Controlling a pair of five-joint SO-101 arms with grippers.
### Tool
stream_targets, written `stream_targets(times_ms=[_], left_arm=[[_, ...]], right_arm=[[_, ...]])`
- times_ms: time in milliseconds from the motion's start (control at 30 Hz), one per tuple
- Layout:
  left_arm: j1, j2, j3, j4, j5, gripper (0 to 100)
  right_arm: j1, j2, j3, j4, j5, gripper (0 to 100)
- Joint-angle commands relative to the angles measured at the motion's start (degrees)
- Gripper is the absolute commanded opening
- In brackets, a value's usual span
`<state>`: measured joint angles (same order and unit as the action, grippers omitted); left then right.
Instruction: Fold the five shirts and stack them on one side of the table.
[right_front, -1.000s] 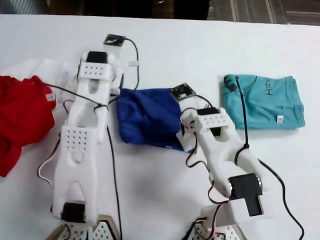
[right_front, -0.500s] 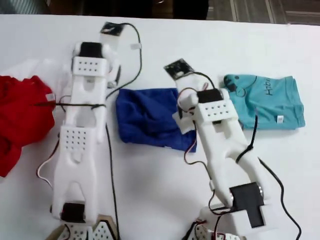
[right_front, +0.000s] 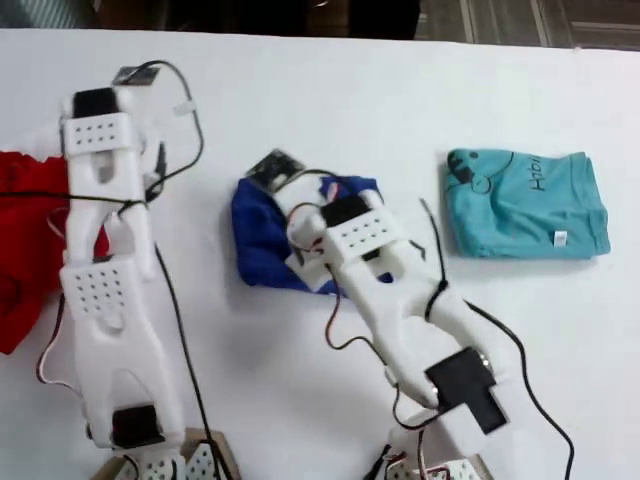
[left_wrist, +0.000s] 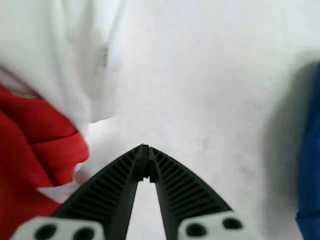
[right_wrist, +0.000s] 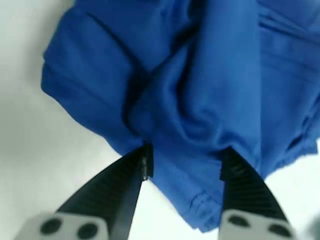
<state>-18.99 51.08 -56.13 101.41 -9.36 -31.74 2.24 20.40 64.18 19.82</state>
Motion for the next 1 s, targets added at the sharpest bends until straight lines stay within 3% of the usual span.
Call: stream_targets(times_ms=[0,300,367,467,967], left_arm=[[-2.46,-4.66,0.22,0.79,-1.32,3],[-6.07,-4.66,0.13,0.79,-1.32,3],[-6.24,-4.66,0.13,0.79,-1.41,3],[-6.24,-4.57,0.22,0.70,-1.41,3],[-6.24,-4.48,0.31,0.35,-1.32,3]], right_arm=[[-0.40,1.98,-5.19,-1.01,0.53,22.7],[1.27,12.53,-10.73,-0.84,1.41,22.3],[2.86,13.85,-11.96,-0.84,3.96,17.0],[5.76,13.93,-13.89,-0.84,4.92,1.5],[14.20,12.97,-30.15,3.65,5.27,2.0]])
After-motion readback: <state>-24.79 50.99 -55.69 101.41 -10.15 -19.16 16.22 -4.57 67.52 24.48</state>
